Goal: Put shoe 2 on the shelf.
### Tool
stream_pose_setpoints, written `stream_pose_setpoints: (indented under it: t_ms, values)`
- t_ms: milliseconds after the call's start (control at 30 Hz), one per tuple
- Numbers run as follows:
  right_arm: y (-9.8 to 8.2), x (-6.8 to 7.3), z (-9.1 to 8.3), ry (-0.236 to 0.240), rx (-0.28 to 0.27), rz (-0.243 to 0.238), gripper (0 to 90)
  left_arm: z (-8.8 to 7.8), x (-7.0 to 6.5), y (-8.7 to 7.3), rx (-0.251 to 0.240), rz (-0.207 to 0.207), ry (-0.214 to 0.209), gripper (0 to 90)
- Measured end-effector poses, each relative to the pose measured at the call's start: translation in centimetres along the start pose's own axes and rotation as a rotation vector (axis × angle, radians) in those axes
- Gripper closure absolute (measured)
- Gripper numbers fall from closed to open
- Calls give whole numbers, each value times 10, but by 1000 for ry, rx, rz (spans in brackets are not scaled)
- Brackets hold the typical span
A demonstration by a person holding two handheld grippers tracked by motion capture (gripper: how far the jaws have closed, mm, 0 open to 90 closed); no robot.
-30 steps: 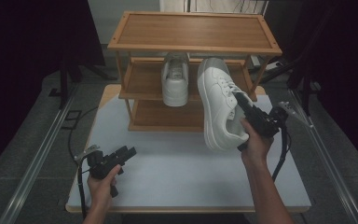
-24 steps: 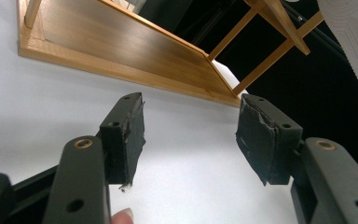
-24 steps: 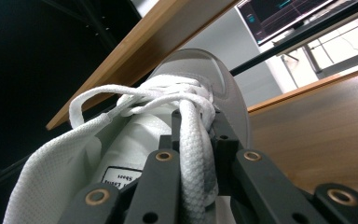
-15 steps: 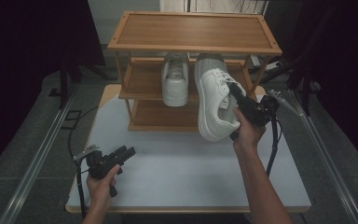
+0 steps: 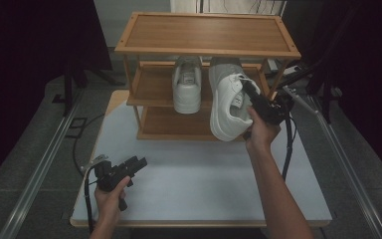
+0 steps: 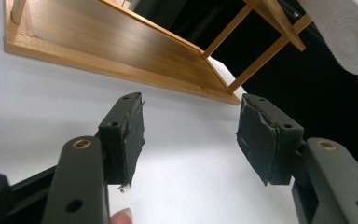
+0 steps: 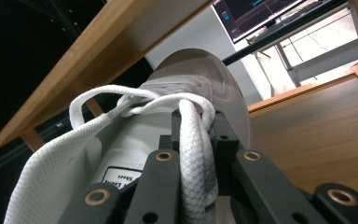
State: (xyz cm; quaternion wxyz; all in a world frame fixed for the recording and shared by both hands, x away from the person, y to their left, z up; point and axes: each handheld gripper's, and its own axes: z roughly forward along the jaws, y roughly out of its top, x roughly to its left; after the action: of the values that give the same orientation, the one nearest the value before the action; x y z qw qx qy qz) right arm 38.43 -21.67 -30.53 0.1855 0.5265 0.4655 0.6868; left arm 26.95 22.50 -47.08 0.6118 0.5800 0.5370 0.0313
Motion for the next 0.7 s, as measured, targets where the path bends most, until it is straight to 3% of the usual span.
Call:
stream_pose_setpoints:
  t_ms: [167, 333, 700]
  values:
    - [3, 0, 8, -26, -3, 6, 840, -2, 0, 1, -5, -8, -3, 406]
    - [5, -1, 16, -61, 8, -17, 840, -1, 1, 1, -10, -18, -9, 406]
    - [5, -1, 25, -72, -3, 4, 839, -3, 1, 1, -15, -24, -13, 406]
